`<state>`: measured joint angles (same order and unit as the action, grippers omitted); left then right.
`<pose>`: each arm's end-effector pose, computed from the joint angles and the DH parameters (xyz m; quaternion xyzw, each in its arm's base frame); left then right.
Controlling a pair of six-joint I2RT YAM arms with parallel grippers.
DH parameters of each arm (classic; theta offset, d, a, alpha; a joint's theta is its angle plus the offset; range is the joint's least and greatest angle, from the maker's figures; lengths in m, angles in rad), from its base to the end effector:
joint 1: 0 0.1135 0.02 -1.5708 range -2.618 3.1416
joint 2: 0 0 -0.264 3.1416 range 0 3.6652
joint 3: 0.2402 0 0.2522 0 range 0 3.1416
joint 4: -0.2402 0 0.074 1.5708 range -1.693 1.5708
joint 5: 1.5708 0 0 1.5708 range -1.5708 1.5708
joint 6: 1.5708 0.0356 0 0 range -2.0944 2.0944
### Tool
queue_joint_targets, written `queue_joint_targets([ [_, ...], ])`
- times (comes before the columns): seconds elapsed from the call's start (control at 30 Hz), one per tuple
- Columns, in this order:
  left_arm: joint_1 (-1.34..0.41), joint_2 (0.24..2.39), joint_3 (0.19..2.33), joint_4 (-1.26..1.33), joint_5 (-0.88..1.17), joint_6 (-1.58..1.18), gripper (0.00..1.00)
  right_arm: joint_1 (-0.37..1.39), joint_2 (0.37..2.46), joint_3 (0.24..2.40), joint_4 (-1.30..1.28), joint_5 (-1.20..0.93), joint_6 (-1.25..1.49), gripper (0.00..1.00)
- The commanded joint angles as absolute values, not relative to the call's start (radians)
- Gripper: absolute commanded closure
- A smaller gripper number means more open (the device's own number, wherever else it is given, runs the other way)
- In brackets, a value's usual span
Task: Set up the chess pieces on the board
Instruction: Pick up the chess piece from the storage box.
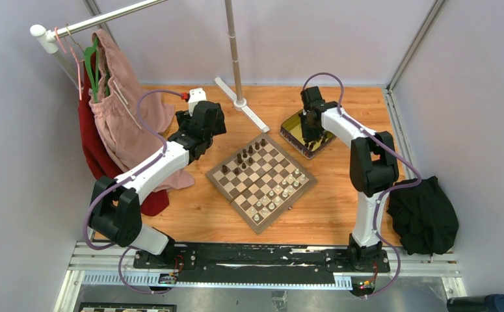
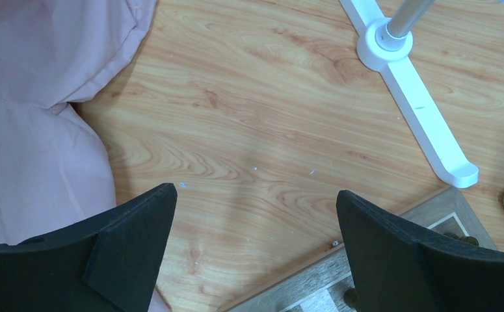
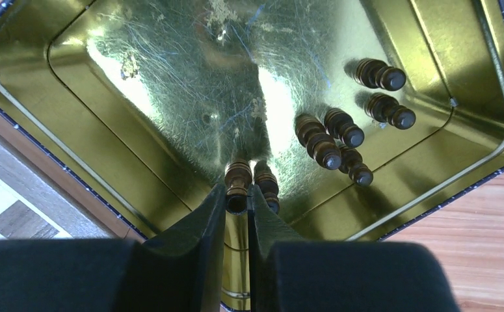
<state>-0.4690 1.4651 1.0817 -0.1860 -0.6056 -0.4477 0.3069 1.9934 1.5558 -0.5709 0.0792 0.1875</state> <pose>0.3024 -0.1305 0.2844 -0.1342 0.8388 0.0318 0.5267 0.4145 0.1284 0.2122 -0.0463 0.9589 0.0310 0.2781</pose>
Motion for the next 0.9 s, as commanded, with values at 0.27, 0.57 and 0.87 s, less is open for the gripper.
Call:
queue_joint_targets([
  [0.27,-0.476,1.437,1.065,-0.178,-0.624,-0.440,0.00,0.285,1.979,1.600,-0.587,0.091,0.198,1.00],
  [0.57,-0.476,1.439,1.066,-0.176,-0.623,-0.438,0.00,0.285,1.990,1.604,-0.584,0.098,0.185,1.00],
  [0.87,-0.476,1.439,1.067,-0.178,-0.621,-0.434,0.00,0.286,2.004,1.586,-0.560,0.110,0.174,1.00],
])
